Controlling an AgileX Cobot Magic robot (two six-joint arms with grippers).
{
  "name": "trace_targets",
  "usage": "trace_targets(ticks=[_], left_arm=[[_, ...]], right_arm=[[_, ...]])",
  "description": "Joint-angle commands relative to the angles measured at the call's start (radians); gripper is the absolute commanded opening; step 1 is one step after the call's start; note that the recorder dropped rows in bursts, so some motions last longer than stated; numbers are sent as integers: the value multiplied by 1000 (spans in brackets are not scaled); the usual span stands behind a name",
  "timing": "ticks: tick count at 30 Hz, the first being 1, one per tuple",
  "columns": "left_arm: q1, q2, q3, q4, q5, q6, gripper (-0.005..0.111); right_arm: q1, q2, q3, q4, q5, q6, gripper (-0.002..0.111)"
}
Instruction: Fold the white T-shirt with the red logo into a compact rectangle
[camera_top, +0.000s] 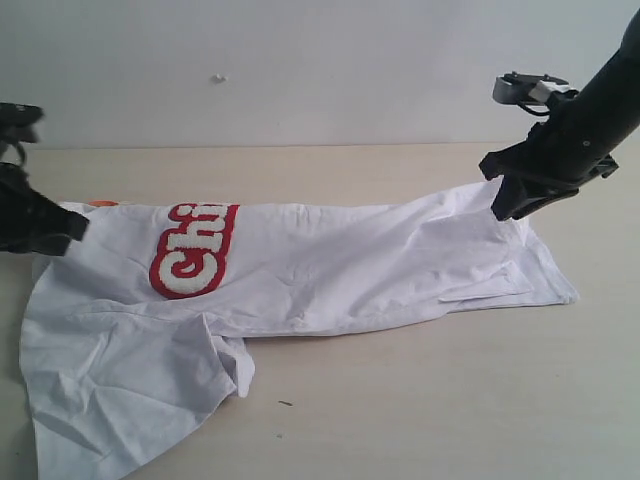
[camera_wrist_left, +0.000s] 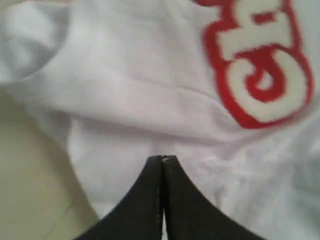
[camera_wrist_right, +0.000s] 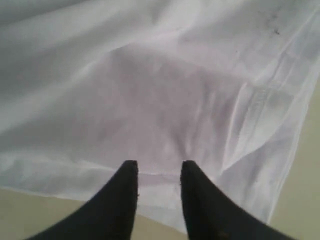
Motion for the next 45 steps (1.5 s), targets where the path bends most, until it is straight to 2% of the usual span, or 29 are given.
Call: trace_targets(ticks=[1, 2, 4, 6, 9, 10, 16, 19, 23, 27, 29, 32, 36, 39, 42, 45], left_arm=[[163, 0, 12, -189, -36, 10, 1], [181, 5, 12, -213, -36, 51, 4], [209, 32, 12, -258, -44, 91, 16], [213, 65, 12, -292, -77, 104, 38], [213, 114, 0, -334, -102, 104, 78], [213, 132, -13, -346, -87, 104, 84], [213, 282, -150, -355, 112, 104, 78], [213, 298, -173, -356, 178, 116, 78], [213, 197, -173, -356, 189, 231, 74], [178, 52, -154, -467, 317, 467, 67], [114, -14, -107, -510, 357, 534, 66], [-36, -112, -17, -376, 316, 508, 66], [-269, -218, 92, 21, 218, 197, 66], [-434, -277, 153, 286, 230, -30, 66], [-557, -303, 233, 348, 254, -117, 66], [-643, -302, 315, 351, 138, -156, 66]], right_arm=[[-2, 20, 2, -11, -65, 40, 51], [-2, 24, 2, -11, -76, 47, 52], [-2, 30, 2, -11, -88, 47, 52], [-2, 39, 2, -11, -88, 47, 52], [-2, 48, 2, -11, -93, 47, 52], [-2, 50, 2, -11, -95, 47, 52], [-2, 50, 2, -7, -116, 47, 52], [-2, 50, -5, -7, -118, 47, 52], [-2, 50, -21, -7, -112, 47, 52], [-2, 50, -21, -7, -110, 47, 52], [-2, 50, -21, -7, -110, 47, 52], [-2, 50, -21, -14, -110, 47, 52], [-2, 50, -21, -17, -110, 47, 52], [-2, 50, -21, 4, -110, 47, 52], [-2, 50, -21, 43, -110, 47, 52], [-2, 50, -21, 46, -110, 47, 52]])
